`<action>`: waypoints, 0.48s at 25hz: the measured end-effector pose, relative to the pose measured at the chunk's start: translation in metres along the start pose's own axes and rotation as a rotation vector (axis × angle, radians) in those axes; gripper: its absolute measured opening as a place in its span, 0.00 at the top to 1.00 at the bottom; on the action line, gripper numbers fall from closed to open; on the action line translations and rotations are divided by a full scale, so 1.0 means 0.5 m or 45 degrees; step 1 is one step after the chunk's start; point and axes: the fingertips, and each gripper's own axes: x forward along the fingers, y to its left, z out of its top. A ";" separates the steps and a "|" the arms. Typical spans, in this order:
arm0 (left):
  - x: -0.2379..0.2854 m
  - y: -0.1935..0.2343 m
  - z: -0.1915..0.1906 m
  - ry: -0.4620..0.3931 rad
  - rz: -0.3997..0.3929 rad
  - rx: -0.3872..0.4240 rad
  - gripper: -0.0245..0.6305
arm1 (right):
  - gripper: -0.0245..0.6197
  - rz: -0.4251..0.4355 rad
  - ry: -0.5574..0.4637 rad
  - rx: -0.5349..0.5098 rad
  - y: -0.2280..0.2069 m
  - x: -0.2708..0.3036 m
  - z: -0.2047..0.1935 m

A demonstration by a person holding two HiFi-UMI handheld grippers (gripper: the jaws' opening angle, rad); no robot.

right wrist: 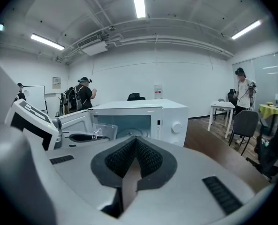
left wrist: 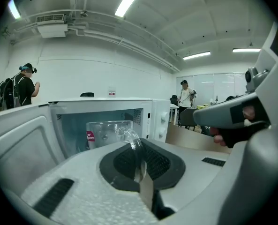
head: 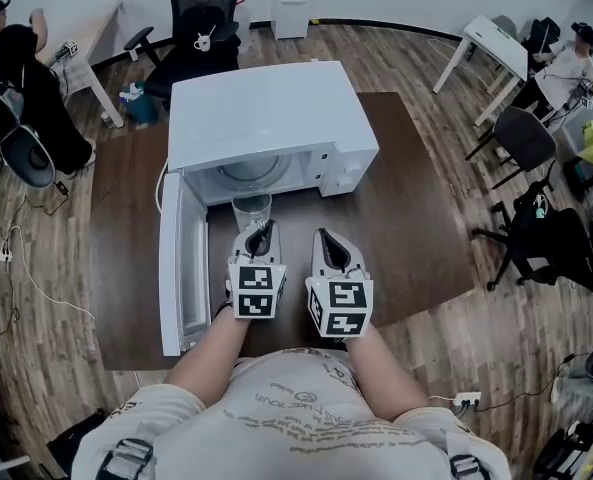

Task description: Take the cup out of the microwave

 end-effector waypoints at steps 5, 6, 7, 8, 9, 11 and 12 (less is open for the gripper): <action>-0.054 -0.027 0.038 -0.040 -0.053 0.046 0.94 | 0.95 0.004 -0.058 0.019 0.033 -0.036 0.009; -0.063 -0.031 0.045 -0.045 -0.061 0.053 0.94 | 0.95 0.005 -0.075 0.024 0.038 -0.043 0.013; -0.072 -0.036 0.052 -0.052 -0.070 0.059 0.94 | 0.95 0.010 -0.095 0.033 0.044 -0.050 0.019; -0.081 -0.041 0.059 -0.062 -0.080 0.064 0.94 | 0.95 0.018 -0.119 0.048 0.049 -0.057 0.024; -0.090 -0.048 0.066 -0.074 -0.093 0.072 0.94 | 0.95 0.028 -0.148 0.071 0.052 -0.065 0.030; -0.111 -0.063 0.077 -0.103 -0.123 0.085 0.94 | 0.95 0.045 -0.209 0.114 0.058 -0.083 0.044; -0.121 -0.071 0.082 -0.119 -0.140 0.087 0.94 | 0.95 0.047 -0.235 0.116 0.059 -0.092 0.052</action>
